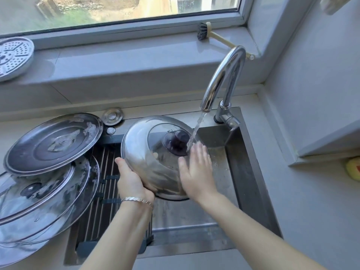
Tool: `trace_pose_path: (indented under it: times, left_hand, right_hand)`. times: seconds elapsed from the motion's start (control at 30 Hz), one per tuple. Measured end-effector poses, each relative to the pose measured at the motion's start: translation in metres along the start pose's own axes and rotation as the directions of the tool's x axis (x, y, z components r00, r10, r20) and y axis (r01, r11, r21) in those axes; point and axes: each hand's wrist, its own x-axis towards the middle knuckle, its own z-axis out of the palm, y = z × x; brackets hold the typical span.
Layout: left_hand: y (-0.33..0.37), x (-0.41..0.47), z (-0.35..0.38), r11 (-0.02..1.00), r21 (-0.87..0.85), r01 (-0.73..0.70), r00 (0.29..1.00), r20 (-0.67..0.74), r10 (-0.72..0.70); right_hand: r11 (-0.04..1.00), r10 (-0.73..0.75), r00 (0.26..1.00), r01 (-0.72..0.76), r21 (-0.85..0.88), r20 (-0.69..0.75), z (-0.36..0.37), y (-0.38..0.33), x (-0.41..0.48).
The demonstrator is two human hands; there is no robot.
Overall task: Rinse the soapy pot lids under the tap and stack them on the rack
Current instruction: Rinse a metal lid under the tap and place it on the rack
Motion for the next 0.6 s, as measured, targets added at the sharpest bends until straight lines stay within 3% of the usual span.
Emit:
trace_pose_path:
  times: [0.13,0.3,0.47,0.6]
  left_hand:
    - [0.001,-0.010,0.005,0.999,-0.052,0.001,0.995,-0.104,-0.006]
    - [-0.002,-0.005,-0.006,0.999,-0.031,-0.011,0.990,-0.140,0.006]
    - [0.001,-0.009,0.000,0.999,-0.039,-0.004,0.990,-0.140,-0.002]
    - [-0.002,-0.013,-0.008,1.000,0.018,-0.002,1.000,0.013,0.002]
  right_hand:
    - [0.988,-0.144,0.990,0.144,-0.065,0.007,0.014,-0.018,-0.022]
    - [0.968,0.200,0.978,-0.206,0.143,0.059,-0.001,0.010,0.021]
    - [0.992,-0.122,0.992,0.121,-0.030,-0.027,0.018,-0.006,-0.024]
    - [0.983,0.073,0.995,-0.062,0.175,-0.061,0.008,0.029,0.019]
